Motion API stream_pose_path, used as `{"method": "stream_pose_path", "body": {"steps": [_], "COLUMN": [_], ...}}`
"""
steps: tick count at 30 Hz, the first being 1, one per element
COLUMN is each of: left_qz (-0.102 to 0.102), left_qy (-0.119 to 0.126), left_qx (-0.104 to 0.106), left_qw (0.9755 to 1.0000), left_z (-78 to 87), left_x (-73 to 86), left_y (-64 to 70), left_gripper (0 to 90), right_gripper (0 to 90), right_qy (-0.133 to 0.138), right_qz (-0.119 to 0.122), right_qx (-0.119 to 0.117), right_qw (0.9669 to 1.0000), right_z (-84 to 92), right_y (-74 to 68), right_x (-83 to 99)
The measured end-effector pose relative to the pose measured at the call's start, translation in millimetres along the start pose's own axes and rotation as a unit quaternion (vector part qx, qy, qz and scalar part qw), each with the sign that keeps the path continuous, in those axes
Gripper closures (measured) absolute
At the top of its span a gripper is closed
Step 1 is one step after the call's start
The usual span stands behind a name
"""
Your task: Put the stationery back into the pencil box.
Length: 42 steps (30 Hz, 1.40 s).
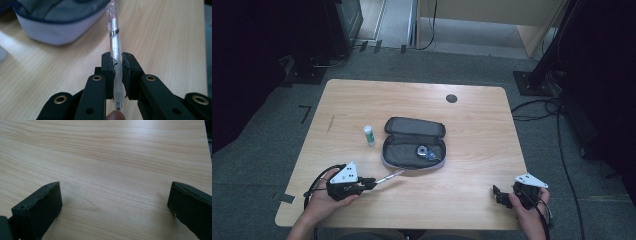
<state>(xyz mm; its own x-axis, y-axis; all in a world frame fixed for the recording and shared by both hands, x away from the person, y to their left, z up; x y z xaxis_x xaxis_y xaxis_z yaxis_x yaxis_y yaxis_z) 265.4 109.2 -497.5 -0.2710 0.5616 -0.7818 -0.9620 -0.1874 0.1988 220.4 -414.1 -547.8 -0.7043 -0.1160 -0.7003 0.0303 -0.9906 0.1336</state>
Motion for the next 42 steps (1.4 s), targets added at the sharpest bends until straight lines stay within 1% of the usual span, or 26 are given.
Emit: {"method": "stream_pose_path", "body": {"steps": [2,7,10,14,15,22,27,29,31,35,38,39,41,42], "left_qz": [-0.005,-0.016,-0.018,-0.015,-0.016,-0.017,-0.017,-0.01,-0.009,-0.011,-0.012,-0.014,-0.029,-0.036], "left_qy": [0.007,0.007,0.015,0.031,0.032,0.035,0.018,0.012,0.003,-0.01,-0.018,-0.027,-0.055,-0.064], "left_qx": [-0.001,-0.003,-0.003,0.005,0.008,0.005,-0.002,-0.001,-0.001,-0.005,-0.031,-0.039,-0.059,-0.063], "left_qw": [1.0,0.9998,0.9997,0.9994,0.9993,0.9992,0.9997,0.9999,1.0,0.9999,0.9993,0.9988,0.9963,0.9953], "left_z": [0.9,-2.5,-5.8,-14.1,-16.7,-34.6,-48.0,-51.9,-56.1,-63.2,-67.6,-69.5,-74.8,-77.5], "left_x": [-5.8,-19.6,-29.0,-41.7,-44.6,-66.3,-76.6,-80.1,-83.2,-87.9,-88.5,-88.0,-86.4,-85.7], "left_y": [-1.2,-5.7,-9.9,-16.3,-18.3,-34.5,-49.6,-56.9,-63.2,-72.4,-78.6,-79.9,-79.9,-79.2], "left_gripper": [81.1,81.1,81.0,81.1,81.1,81.0,81.0,81.0,81.0,80.9,80.8,80.8,80.7,80.7], "right_gripper": [0.0,0.0,0.0,0.0,0.0,0.0,0.0,0.0,0.0,0.0,0.0,0.0,0.0,0.0], "right_qy": [0.0,0.001,0.001,0.001,0.001,0.001,0.001,0.001,0.001,0.001,0.001,0.001,0.001,0.001], "right_qz": [0.0,-0.001,0.0,0.0,0.001,0.001,0.001,0.001,0.001,0.001,0.001,0.001,0.002,0.001], "right_qx": [0.0,0.0,0.0,0.0,0.0,0.0,0.0,0.0,0.0,0.0,0.0,-0.001,-0.001,-0.001], "right_qw": [1.0,1.0,1.0,1.0,1.0,1.0,1.0,1.0,1.0,1.0,1.0,1.0,1.0,1.0], "right_z": [0.0,-0.1,-0.2,-0.1,-0.1,-0.2,-0.2,-0.1,-0.1,-0.2,-0.2,-0.1,-0.1,-0.1], "right_y": [0.0,-0.1,0.0,0.1,0.1,0.3,0.3,0.2,0.3,0.3,0.3,0.3,0.3,0.2], "right_x": [0.0,0.0,0.0,0.0,0.0,0.0,0.0,0.0,0.0,0.0,0.0,0.0,0.0,0.1]}}
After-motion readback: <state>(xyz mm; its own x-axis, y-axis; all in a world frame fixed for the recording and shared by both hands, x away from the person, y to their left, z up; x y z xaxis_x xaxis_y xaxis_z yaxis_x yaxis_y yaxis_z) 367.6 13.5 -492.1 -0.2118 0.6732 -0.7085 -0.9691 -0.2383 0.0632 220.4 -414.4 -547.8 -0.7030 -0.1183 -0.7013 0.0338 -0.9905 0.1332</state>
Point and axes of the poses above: each handheld gripper's, and its own axes: z roughly backward along the jaws, x roughly out of its underside, y roughly to its right, the point moved 3 cm from there along -z, roughly forward along the jaws, and after that the axes turned 13 degrees about x, right-handed, at the moved point
